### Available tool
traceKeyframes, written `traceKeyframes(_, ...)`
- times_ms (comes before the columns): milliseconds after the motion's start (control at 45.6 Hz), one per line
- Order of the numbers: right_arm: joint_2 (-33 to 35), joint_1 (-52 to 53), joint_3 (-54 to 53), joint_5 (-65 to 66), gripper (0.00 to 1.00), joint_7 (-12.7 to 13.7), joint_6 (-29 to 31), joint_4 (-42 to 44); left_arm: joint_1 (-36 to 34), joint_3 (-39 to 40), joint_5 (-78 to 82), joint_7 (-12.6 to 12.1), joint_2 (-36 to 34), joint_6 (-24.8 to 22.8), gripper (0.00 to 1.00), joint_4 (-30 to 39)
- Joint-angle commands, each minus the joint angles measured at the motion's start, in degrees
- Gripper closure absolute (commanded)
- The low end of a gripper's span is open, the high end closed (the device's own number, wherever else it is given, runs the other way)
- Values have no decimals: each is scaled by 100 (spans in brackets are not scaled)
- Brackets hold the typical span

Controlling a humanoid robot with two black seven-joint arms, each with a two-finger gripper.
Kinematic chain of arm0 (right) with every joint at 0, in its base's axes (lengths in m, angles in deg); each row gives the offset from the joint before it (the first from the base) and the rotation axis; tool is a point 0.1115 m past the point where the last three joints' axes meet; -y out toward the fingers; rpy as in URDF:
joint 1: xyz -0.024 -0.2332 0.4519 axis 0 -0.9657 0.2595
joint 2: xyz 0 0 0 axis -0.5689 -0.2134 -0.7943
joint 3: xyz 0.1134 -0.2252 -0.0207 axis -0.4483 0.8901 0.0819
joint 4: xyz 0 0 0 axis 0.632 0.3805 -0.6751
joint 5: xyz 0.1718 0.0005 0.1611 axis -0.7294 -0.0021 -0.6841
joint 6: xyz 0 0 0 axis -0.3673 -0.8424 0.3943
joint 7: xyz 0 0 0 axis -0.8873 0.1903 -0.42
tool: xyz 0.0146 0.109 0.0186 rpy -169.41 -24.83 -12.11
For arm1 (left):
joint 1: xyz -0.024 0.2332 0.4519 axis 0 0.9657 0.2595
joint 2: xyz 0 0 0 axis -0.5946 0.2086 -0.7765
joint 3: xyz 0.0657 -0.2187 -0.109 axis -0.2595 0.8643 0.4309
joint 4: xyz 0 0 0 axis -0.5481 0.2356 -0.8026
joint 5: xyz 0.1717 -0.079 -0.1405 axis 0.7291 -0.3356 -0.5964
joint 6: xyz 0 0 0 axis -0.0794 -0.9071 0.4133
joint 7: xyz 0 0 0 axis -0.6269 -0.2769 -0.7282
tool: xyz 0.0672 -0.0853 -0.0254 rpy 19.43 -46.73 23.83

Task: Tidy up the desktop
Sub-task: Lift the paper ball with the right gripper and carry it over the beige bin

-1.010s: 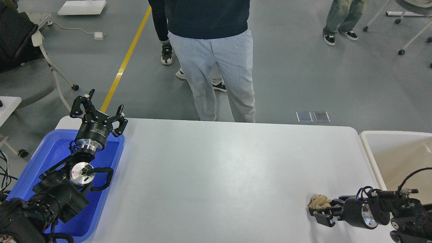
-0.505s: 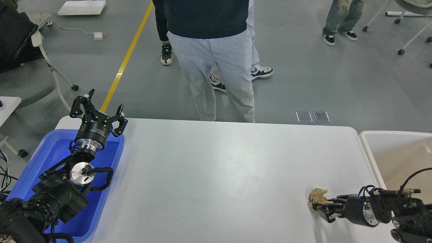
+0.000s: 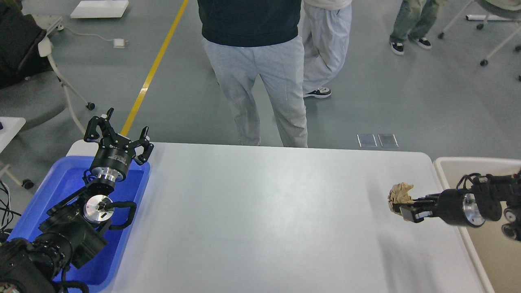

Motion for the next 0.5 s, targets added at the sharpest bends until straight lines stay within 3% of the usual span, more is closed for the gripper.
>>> traceKeyframes(0,772,1322,7,-58,100,19,1179,-690,-1,0,1,0,-1,8,0,0)
traceKeyframes(220,1080,2501,-72,-58,100,71,2322,-814,0,0,1,0,-1,8,0,0)
traceKeyframes(483,1159,2651,-72,-58,100,71,2516,-814,-1,0,1,0,-1,17,0,0)
